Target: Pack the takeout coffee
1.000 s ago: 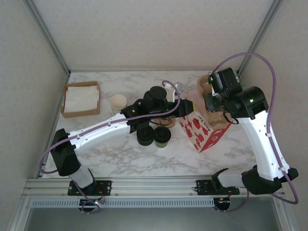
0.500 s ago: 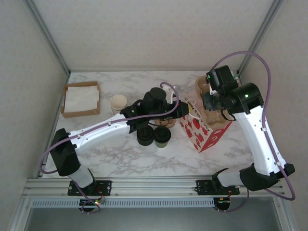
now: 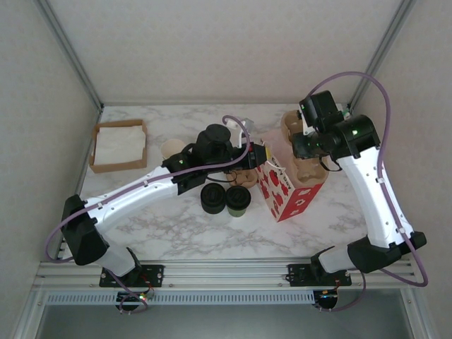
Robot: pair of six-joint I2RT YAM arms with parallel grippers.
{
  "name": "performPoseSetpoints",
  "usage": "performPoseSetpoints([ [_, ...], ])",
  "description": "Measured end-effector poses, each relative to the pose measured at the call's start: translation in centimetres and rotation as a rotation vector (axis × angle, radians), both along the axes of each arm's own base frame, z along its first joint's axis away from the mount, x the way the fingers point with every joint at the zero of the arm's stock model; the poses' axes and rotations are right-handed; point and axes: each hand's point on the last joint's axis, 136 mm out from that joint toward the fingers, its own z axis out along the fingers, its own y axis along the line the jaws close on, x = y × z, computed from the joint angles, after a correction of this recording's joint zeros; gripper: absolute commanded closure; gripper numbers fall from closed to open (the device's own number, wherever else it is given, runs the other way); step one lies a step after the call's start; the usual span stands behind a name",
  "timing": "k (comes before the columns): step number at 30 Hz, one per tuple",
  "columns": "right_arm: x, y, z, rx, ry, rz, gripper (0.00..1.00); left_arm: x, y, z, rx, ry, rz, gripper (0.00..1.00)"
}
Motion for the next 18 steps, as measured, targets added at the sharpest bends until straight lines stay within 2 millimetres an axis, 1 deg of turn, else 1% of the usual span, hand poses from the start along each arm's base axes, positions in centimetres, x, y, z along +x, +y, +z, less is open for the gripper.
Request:
performPoseSetpoints([
  [5,0.3,0.7,-0.6,0.016,0.021,0.013,0.67,-0.1,0.1,-0.9,0.017,0.012,-0.001,1.0],
  [13,0.7,1.3,-1.0,0.037,0.028,0.026,0.67,-0.1,0.2,-1.3,0.023,0.017,0.0,1.0],
  [18,1.1,1.5,-2.0,0.027,0.046,0.026,0.67,-0.4,0.5,-1.5,0.026,0.019,0.0,1.0],
])
